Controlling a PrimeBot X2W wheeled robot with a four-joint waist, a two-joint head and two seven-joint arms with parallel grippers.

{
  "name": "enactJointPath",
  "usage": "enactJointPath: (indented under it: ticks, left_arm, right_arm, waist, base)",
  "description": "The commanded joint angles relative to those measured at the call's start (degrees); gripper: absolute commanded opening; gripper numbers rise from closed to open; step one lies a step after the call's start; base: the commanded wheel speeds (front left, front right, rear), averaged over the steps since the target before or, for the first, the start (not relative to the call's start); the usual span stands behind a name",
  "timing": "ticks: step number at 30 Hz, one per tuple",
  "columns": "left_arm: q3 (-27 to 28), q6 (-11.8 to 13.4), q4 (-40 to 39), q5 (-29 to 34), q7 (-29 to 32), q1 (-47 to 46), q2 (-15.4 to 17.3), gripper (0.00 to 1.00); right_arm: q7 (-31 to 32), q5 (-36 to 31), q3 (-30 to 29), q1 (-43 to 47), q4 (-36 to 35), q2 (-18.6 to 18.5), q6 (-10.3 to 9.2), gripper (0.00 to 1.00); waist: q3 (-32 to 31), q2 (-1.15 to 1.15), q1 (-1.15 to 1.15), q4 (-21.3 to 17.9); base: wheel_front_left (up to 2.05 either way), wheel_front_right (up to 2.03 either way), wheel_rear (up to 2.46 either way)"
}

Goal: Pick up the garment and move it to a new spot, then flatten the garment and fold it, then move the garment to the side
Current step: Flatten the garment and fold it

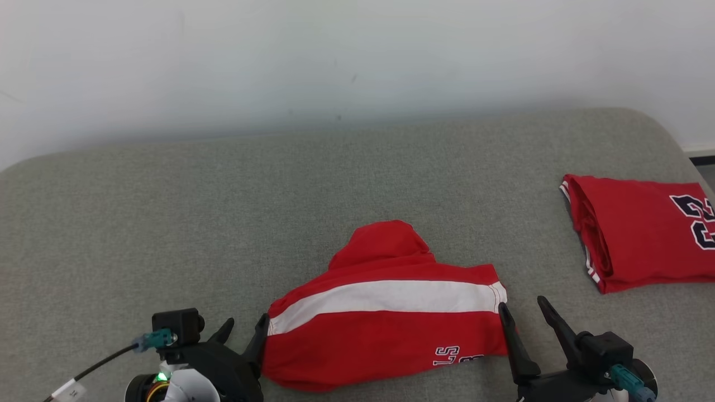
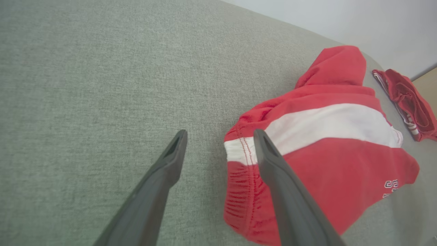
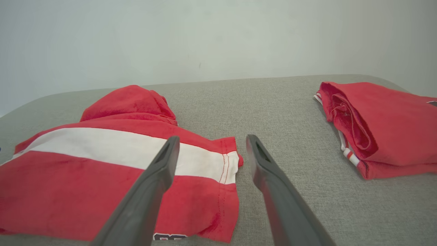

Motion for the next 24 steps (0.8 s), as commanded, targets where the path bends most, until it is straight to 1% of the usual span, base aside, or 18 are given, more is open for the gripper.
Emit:
enactJointPath:
  ticks: [1, 8, 18, 20, 21, 23, 24]
  left_arm:
    - [0.14, 0.71, -0.29, 0.01, 0.76, -0.67, 0.26, 1.0]
    - [-0.44, 4.36, -2.81, -0.04, 5.77, -0.41, 0.6, 1.0]
    - [-1.01, 6.65, -8.67, -1.73, 11.72, 2.68, 1.99, 1.0]
    - [-1.17, 6.88, -9.28, -2.15, 12.87, 2.97, 2.09, 0.81]
    - [-1.27, 7.13, -9.47, -2.05, 13.38, 2.92, 2.01, 0.8]
    - [-1.43, 7.33, -9.37, -2.26, 14.33, 2.51, 1.8, 0.85]
    - [-1.54, 7.55, -9.23, -2.29, 14.72, 2.12, 1.68, 0.93]
  right_arm:
    - [-0.37, 0.04, 0.15, -0.43, -0.09, -0.4, -0.17, 1.0]
    - [-1.15, 0.17, 0.34, -1.14, -0.14, -0.83, -0.17, 1.0]
    - [-1.71, -0.69, -0.86, -1.15, -0.65, -0.79, -0.17, 1.0]
    - [-1.83, -0.72, -0.91, -1.11, -0.53, -0.59, -0.17, 1.0]
    - [-1.88, -0.76, -0.89, -1.22, -0.46, -0.53, -0.17, 1.0]
    - [-1.95, -0.8, -0.68, -1.56, -0.4, -0.39, -0.18, 1.0]
    - [-1.99, -0.82, -0.54, -1.7, -0.41, -0.36, -0.18, 1.0]
  waist:
    - [1.13, 0.0, -0.01, -0.72]
    - [3.32, 0.0, -0.01, -1.57]
    - [4.48, 0.0, -0.01, -1.24]
    - [4.56, 0.0, -0.01, -1.12]
    - [4.59, 0.0, -0.01, -1.1]
    - [4.72, 0.0, -0.01, -1.14]
    - [4.82, 0.0, -0.01, -1.21]
  base:
    - [0.0, 0.0, 0.0]
    - [0.0, 0.0, 0.0]
    - [0.0, 0.0, 0.0]
    - [0.0, 0.0, 0.0]
    - [0.0, 0.0, 0.0]
    - [0.0, 0.0, 0.0]
    - [0.0, 0.0, 0.0]
